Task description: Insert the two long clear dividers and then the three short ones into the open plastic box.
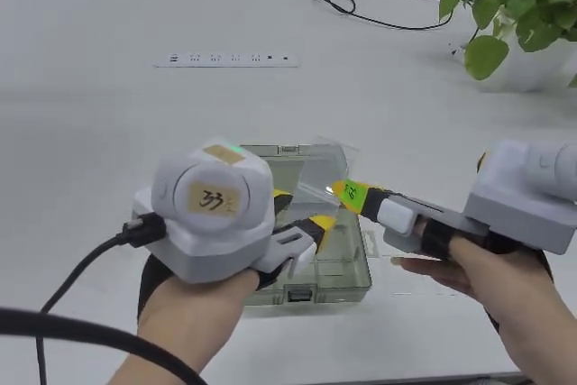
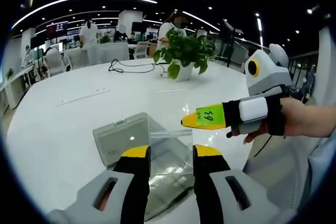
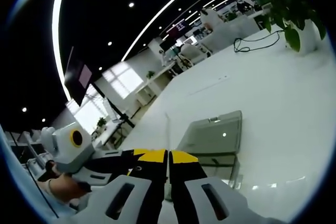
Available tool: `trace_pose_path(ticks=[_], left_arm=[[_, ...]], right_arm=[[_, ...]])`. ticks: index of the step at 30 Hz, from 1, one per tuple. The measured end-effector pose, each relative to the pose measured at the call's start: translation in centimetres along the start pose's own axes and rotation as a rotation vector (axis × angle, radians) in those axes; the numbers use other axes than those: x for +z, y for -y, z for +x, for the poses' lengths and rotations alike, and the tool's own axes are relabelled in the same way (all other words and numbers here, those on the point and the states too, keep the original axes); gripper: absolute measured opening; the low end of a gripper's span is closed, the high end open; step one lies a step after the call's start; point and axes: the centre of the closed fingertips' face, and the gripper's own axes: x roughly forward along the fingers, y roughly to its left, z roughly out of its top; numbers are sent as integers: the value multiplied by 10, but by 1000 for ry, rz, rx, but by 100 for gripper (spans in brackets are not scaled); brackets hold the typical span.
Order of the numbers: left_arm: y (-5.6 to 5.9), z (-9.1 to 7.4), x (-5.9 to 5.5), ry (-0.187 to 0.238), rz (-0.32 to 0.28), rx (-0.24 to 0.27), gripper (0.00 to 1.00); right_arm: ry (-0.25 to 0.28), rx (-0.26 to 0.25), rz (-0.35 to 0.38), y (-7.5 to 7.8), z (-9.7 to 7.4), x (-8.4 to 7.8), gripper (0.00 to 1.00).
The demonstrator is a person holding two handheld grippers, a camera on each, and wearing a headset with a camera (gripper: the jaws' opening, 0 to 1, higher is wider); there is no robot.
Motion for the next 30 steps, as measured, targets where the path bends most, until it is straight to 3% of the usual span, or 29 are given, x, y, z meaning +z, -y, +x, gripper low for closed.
trace_pose_path(ticks=[7, 17, 25, 27, 30], left_arm=[[-1, -9, 0, -6, -27, 3, 30], [-1, -21, 7, -11, -51, -20, 30], [2, -23, 9, -5, -31, -40, 31], [5, -23, 10, -1, 13, -50, 31], [5, -24, 8, -8, 33, -58, 36]], right_arm=[[-40, 3, 6, -16, 1, -2, 2], [-80, -32, 15, -35, -4, 2, 2], [-104, -43, 34, -37, -7, 3, 2], [-124, -47, 28, -37, -5, 2, 2], [-171, -103, -2, -27, -5, -3, 2]])
